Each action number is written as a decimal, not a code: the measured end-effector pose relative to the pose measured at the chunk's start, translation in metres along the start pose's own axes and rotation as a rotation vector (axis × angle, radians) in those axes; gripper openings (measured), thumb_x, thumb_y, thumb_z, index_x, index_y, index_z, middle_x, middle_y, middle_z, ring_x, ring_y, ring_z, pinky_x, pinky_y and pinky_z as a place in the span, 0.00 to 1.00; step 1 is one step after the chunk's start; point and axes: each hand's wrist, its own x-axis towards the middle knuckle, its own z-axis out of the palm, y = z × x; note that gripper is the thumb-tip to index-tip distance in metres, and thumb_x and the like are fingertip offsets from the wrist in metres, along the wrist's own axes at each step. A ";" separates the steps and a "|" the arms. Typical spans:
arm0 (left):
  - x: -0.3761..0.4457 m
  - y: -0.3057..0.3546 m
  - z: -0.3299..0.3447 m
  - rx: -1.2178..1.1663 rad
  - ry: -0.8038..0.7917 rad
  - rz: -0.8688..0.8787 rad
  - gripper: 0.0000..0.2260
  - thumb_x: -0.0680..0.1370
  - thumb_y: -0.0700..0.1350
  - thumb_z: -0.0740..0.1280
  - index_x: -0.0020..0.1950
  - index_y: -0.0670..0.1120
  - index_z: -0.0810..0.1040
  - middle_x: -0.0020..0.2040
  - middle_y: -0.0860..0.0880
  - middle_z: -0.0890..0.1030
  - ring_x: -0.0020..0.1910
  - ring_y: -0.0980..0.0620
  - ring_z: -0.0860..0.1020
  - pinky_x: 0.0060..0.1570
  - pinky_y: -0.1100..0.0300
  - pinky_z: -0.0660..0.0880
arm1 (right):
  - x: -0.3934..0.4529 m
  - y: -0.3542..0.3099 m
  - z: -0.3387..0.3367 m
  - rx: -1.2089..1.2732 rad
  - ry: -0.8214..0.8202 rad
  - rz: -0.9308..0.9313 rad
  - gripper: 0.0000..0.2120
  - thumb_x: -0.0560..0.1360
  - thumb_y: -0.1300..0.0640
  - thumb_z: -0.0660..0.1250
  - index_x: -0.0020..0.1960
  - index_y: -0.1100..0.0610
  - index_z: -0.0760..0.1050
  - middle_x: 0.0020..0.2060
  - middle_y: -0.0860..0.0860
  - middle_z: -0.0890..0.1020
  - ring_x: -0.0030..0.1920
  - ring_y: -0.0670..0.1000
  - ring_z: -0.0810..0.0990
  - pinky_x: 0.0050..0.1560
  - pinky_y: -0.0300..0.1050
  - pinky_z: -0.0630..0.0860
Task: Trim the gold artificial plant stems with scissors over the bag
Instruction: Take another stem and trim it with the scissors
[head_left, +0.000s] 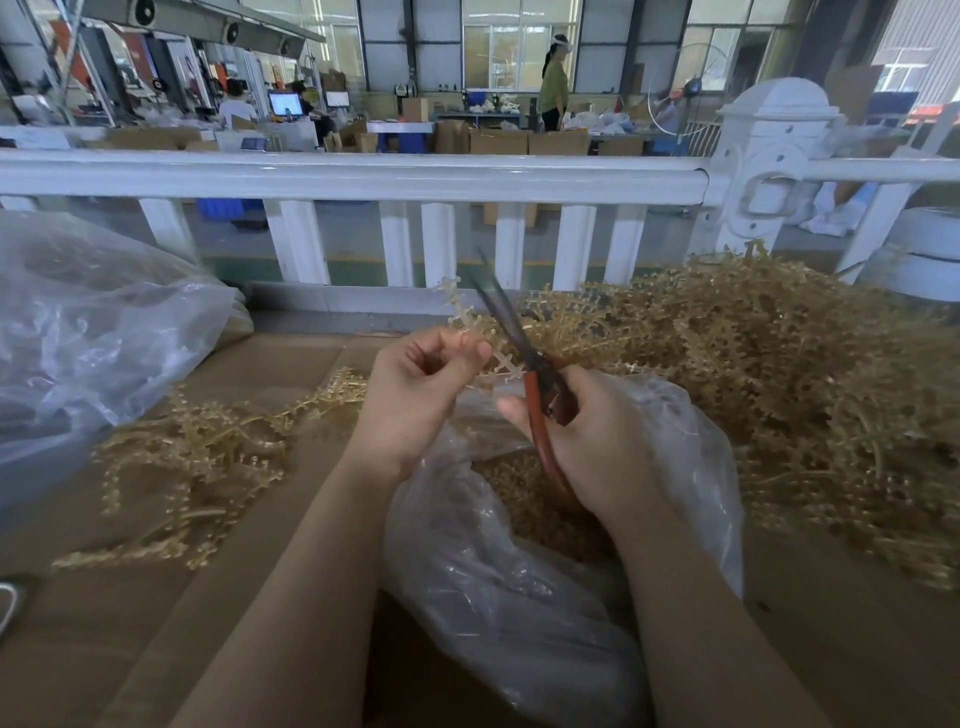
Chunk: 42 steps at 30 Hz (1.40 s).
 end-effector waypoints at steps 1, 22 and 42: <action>0.000 0.000 0.000 0.006 0.011 0.021 0.06 0.77 0.44 0.71 0.45 0.42 0.84 0.30 0.49 0.74 0.30 0.57 0.69 0.33 0.69 0.69 | 0.000 0.001 0.001 -0.054 0.000 -0.021 0.21 0.66 0.28 0.68 0.43 0.46 0.75 0.36 0.39 0.79 0.42 0.35 0.77 0.39 0.27 0.70; 0.001 0.003 -0.022 0.024 -0.012 -0.022 0.05 0.79 0.40 0.69 0.49 0.44 0.85 0.49 0.38 0.84 0.48 0.48 0.81 0.55 0.51 0.75 | -0.004 0.001 0.001 -0.310 -0.027 -0.096 0.20 0.68 0.26 0.66 0.47 0.41 0.70 0.38 0.37 0.77 0.39 0.33 0.73 0.32 0.30 0.63; -0.001 0.007 -0.019 -0.030 -0.044 -0.002 0.10 0.78 0.41 0.68 0.37 0.43 0.79 0.34 0.49 0.79 0.36 0.55 0.75 0.43 0.66 0.72 | -0.005 -0.002 0.003 -0.319 0.081 -0.156 0.20 0.66 0.26 0.66 0.40 0.41 0.68 0.29 0.36 0.71 0.31 0.33 0.70 0.31 0.29 0.61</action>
